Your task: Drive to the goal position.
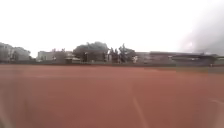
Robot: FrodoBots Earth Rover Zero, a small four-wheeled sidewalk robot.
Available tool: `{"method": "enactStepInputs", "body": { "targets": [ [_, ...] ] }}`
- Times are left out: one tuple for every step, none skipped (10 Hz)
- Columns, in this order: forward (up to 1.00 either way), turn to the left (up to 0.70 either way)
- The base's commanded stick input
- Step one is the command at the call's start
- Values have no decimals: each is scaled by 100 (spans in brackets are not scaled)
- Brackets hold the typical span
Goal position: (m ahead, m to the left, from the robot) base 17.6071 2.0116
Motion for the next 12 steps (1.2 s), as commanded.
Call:
{"method": "enactStepInputs", "body": {
  "targets": [
    [30, 0],
    [30, 0],
    [30, 0],
    [30, 0],
    [30, 0],
    [30, 0],
    [30, 0],
    [30, 0],
    [30, 0],
    [30, 0],
    [30, 0],
    [30, 0]
  ]
}}
